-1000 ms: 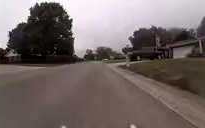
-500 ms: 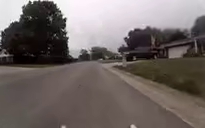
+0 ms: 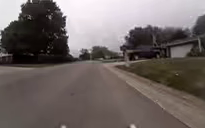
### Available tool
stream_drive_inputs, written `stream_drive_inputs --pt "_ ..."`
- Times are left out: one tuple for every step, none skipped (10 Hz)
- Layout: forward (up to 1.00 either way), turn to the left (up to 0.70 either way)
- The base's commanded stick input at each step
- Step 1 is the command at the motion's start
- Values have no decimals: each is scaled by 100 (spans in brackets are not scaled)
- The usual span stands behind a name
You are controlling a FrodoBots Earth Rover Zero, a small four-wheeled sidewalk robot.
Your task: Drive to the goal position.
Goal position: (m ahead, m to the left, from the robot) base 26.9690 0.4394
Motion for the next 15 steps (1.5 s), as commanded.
stream_drive_inputs --pt "100 0" --pt "100 0" --pt "100 0" --pt "100 0" --pt "100 0" --pt "100 0" --pt "100 0" --pt "100 0" --pt "100 0" --pt "100 0" --pt "100 0" --pt "100 0" --pt "100 0" --pt "100 0" --pt "100 0"
